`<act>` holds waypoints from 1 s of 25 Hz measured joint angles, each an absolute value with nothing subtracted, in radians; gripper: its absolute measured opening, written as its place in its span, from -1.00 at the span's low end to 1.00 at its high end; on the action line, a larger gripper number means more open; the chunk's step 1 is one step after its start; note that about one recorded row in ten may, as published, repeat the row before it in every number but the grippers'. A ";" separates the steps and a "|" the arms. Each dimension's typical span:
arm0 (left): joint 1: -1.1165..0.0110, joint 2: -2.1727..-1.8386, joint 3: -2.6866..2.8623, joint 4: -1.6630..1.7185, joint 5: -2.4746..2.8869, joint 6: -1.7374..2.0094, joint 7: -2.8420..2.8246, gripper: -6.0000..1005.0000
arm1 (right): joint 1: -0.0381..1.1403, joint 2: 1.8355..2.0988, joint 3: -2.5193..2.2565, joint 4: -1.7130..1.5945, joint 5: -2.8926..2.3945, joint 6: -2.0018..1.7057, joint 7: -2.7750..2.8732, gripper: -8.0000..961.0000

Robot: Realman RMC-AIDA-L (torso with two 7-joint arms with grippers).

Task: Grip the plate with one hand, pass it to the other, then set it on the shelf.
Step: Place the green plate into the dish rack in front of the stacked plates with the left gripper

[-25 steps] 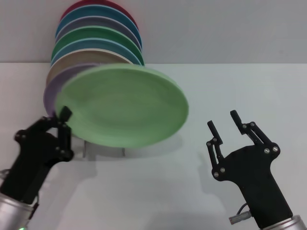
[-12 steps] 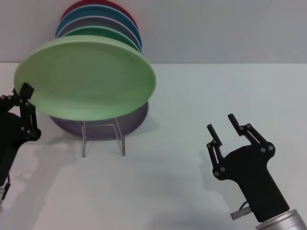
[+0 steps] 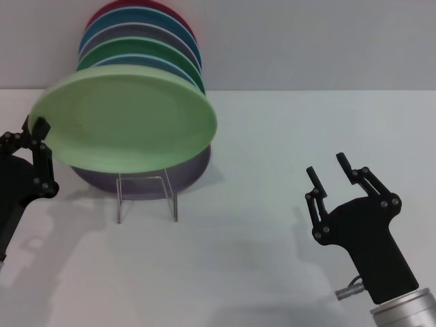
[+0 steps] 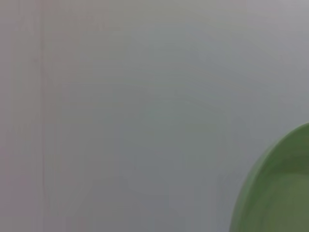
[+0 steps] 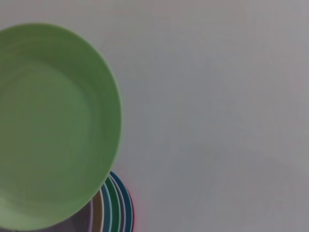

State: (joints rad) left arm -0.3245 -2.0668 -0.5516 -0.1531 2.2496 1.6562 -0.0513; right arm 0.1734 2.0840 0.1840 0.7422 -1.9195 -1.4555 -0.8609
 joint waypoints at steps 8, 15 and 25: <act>-0.349 -2.066 -0.538 -0.085 2.262 1.610 -0.039 -0.73 | 0.166 2.083 0.208 0.742 -1.919 -1.456 -0.868 -0.21; -0.351 -2.067 -0.495 -0.078 2.262 1.544 0.011 -0.71 | 0.165 2.083 0.214 0.742 -1.919 -1.456 -0.872 -0.21; -0.349 -2.069 -0.479 -0.088 2.262 1.465 0.044 -0.69 | 0.165 2.083 0.221 0.741 -1.919 -1.456 -0.872 -0.21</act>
State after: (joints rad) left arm -0.3487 -2.0693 -0.4786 -0.0884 2.2616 1.4648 0.0439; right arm 0.1645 2.0835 0.2205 0.7408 -1.9189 -1.4557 -0.8722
